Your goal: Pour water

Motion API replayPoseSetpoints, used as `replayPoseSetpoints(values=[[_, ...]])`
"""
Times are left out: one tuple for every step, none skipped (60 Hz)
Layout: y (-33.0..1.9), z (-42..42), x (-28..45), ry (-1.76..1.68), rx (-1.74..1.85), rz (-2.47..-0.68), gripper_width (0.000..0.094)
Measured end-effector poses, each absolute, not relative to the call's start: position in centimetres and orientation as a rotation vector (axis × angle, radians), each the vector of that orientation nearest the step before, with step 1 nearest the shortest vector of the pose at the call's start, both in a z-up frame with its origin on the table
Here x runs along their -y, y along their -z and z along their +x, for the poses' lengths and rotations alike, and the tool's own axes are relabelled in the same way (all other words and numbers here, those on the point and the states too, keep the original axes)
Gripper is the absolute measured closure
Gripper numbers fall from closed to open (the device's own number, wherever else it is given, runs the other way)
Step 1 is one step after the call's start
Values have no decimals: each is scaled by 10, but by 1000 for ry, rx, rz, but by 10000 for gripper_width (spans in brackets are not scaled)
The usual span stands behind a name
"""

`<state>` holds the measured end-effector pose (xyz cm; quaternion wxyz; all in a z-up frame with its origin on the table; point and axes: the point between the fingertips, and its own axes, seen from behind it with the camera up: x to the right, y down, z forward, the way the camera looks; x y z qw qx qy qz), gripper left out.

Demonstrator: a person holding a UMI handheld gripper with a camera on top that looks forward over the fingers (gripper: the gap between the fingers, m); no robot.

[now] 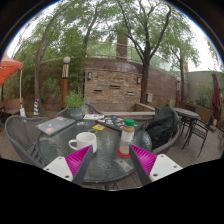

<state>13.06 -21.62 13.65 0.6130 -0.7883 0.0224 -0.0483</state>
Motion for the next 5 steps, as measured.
replayPoseSetpoints(values=[[-137,128,220,105,-53,-1819,108],[-137,125,224,99,-53,-1820,107],[-137,123,227,94,-53,-1821,106],[-140,120,231,88,-52,-1822,106],[-140,118,235,84,-50,-1821,107]])
